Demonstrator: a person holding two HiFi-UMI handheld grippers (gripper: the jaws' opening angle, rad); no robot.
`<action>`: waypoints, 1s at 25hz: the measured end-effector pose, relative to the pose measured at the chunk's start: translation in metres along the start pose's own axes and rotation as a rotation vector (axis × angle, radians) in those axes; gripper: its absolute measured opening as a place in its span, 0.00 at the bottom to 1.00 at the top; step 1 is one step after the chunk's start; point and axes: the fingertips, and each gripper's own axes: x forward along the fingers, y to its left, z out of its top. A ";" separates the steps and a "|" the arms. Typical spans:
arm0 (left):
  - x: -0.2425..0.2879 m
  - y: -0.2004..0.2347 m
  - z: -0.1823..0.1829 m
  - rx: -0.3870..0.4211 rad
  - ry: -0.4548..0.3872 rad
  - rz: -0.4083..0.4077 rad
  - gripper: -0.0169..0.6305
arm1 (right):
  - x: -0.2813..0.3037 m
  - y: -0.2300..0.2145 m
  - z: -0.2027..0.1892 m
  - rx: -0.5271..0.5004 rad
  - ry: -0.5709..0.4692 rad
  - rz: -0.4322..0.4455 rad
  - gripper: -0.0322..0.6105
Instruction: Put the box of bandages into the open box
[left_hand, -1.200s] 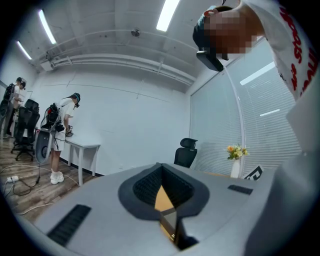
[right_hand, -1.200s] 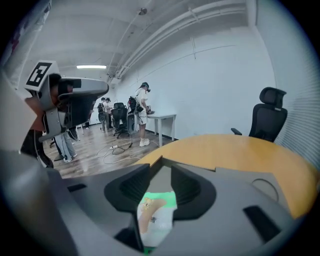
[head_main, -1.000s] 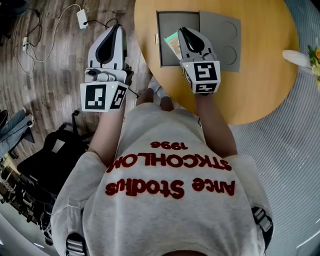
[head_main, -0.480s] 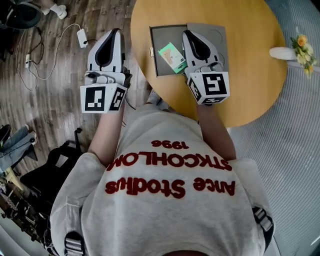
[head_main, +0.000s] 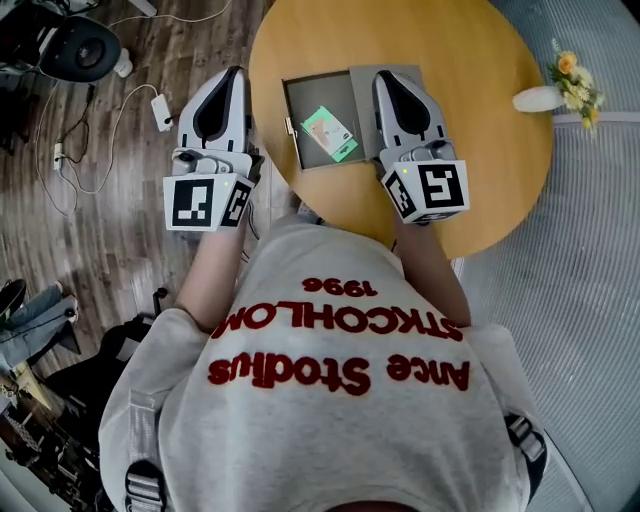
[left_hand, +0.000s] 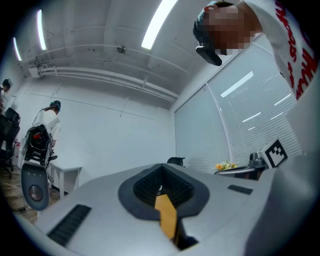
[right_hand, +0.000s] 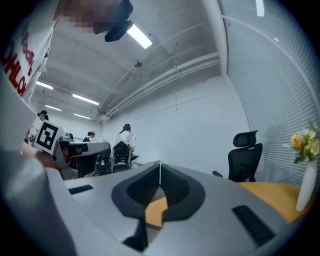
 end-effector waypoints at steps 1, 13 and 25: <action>0.001 -0.003 0.003 0.004 -0.005 -0.007 0.04 | -0.002 0.000 0.003 -0.002 -0.009 -0.003 0.07; 0.009 -0.024 0.015 0.031 -0.040 -0.077 0.04 | -0.031 -0.017 0.022 -0.029 -0.064 -0.072 0.06; 0.045 -0.094 -0.002 -0.002 -0.043 -0.271 0.04 | -0.107 -0.070 0.018 -0.034 -0.084 -0.294 0.06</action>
